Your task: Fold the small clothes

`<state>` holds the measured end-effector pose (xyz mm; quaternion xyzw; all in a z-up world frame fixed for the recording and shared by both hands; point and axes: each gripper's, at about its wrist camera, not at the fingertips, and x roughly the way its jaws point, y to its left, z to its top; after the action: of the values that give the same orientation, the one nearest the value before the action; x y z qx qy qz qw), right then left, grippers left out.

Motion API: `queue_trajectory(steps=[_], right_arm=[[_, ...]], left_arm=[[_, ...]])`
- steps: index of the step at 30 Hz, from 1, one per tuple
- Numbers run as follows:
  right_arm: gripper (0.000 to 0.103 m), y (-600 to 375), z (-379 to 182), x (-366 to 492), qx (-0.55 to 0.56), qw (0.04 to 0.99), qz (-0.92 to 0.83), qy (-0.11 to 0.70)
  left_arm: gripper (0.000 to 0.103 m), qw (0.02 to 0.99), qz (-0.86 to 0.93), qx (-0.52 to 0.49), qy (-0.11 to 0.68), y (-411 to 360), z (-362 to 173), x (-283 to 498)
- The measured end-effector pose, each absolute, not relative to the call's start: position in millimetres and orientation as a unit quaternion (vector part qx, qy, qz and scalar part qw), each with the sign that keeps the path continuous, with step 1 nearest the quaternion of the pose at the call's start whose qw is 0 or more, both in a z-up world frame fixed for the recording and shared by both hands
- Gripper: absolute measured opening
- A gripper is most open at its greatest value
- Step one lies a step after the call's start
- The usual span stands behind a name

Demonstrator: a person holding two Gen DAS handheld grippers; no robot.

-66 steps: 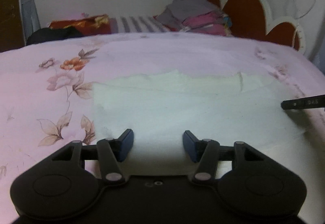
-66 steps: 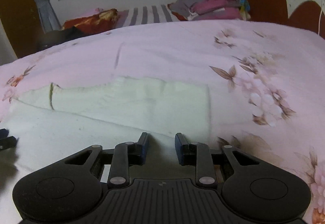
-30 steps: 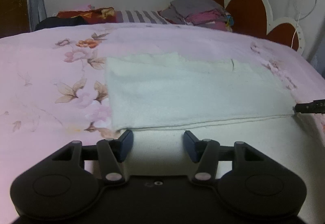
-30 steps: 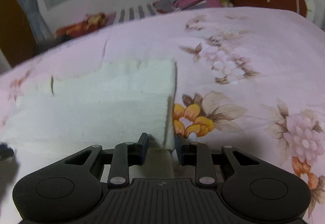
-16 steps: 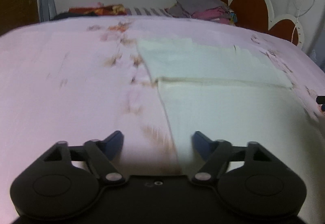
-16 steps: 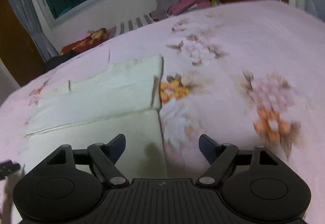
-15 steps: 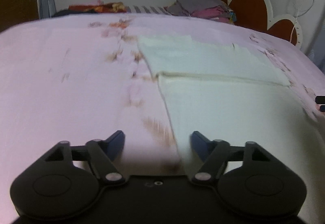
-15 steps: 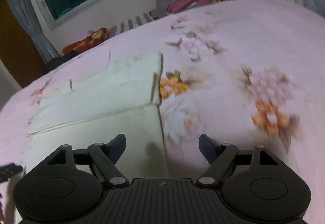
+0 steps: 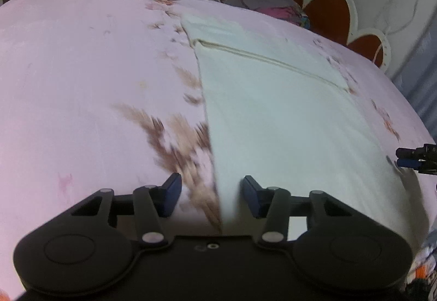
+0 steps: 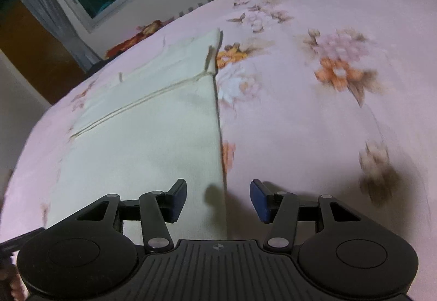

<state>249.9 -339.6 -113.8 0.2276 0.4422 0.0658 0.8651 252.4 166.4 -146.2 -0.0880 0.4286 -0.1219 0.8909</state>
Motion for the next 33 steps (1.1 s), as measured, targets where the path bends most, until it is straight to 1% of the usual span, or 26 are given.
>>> queue_trajectory(steps=[6,11,13,14,15,16,19,21,24,25,26,27,30,32,33], right_arm=[[0.052,-348,-121,182,0.267,0.85,0.084,0.447],[0.052,-355,-126,141,0.303,0.837,0.098,0.444],[0.052,-359,-128,131,0.327,0.83,0.104,0.44],[0.047,-360,-129,126,0.337,0.825,0.108,0.44],[0.037,-361,-129,124,0.345,0.821,0.112,0.441],[0.035,-360,-131,122,0.352,0.816,0.115,0.444],[0.035,-358,-135,116,0.377,0.805,0.121,0.443],[0.035,-358,-138,115,0.401,0.792,0.13,0.441],[0.034,-353,-139,118,0.409,0.785,0.141,0.443],[0.031,-351,-139,119,0.409,0.785,0.144,0.442],[0.012,-350,-138,120,0.407,0.786,0.146,0.442],[0.004,-348,-137,120,0.405,0.787,0.149,0.441],[0.003,-351,-127,117,0.398,0.804,0.16,0.412],[0.003,-355,-124,112,0.401,0.81,0.161,0.396],[0.003,-357,-129,113,0.392,0.81,0.146,0.412]], left_arm=[[0.044,0.88,-0.135,-0.127,0.438,158,-147,207],[0.033,0.868,-0.131,-0.184,0.443,165,-154,182],[0.033,0.861,-0.136,-0.211,0.442,169,-157,175],[0.033,0.857,-0.139,-0.227,0.441,172,-159,172],[0.033,0.853,-0.142,-0.241,0.44,173,-161,169],[0.033,0.849,-0.146,-0.256,0.438,175,-163,167],[0.033,0.833,-0.153,-0.31,0.431,183,-172,162],[0.033,0.829,-0.153,-0.327,0.427,183,-178,159],[0.02,0.826,-0.152,-0.333,0.428,183,-182,164],[0.011,0.827,-0.155,-0.329,0.43,181,-183,166],[0.004,0.829,-0.152,-0.32,0.432,180,-183,168],[0.004,0.833,-0.149,-0.315,0.429,178,-182,167],[0.004,0.851,-0.145,-0.33,0.383,183,-173,156],[0.004,0.855,-0.113,-0.3,0.408,181,-179,157],[0.004,0.851,-0.109,-0.296,0.419,181,-185,159]])
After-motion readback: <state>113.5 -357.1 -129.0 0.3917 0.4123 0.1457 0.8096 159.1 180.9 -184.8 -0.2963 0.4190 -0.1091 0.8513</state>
